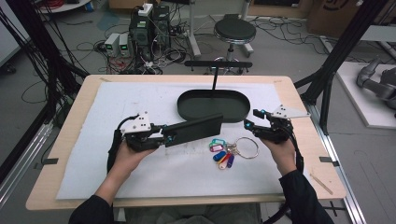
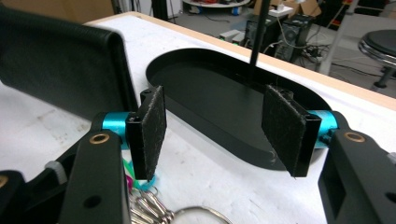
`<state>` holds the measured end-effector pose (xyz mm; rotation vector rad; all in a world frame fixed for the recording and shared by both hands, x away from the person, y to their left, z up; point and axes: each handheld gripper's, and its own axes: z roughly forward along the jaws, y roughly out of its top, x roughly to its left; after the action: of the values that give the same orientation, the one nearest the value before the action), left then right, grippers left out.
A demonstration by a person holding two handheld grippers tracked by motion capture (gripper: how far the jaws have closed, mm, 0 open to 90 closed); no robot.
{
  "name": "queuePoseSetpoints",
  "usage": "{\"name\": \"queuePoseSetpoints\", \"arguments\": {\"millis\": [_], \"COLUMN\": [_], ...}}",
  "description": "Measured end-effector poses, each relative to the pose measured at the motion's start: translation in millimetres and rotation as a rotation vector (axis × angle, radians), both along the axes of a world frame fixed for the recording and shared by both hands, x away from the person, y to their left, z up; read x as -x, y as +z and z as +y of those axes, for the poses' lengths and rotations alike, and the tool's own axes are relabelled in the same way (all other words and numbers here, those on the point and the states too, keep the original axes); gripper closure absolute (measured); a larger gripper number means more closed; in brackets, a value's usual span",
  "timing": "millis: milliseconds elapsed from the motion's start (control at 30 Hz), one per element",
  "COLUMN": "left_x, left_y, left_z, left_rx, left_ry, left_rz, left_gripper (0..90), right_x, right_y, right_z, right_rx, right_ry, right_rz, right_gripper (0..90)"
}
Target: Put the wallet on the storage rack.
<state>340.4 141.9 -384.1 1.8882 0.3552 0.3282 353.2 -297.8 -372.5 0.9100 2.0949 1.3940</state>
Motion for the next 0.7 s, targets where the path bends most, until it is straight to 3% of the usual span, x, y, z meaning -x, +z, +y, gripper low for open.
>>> {"name": "queuePoseSetpoints", "arguments": {"millis": [167,333,700], "left_x": [-8.3,-19.2,-48.3], "left_y": [4.4,5.3,6.2], "left_z": [-11.1,-21.9,-42.0], "left_rx": [-0.007,-0.007,-0.024], "left_ry": [0.015,0.034,0.079], "left_rz": [-0.011,-0.01,-0.005], "left_gripper": [74.3,74.3,74.3], "right_x": [3.1,2.6,0.9], "right_y": [-2.5,-4.0,-7.0], "right_z": [-6.2,-17.6,-28.6], "right_rx": [0.03,0.005,-0.014], "right_ry": [-0.031,-0.088,-0.124], "right_rz": [-0.01,-0.008,-0.001], "right_gripper": [40.9,38.6,38.6]}}
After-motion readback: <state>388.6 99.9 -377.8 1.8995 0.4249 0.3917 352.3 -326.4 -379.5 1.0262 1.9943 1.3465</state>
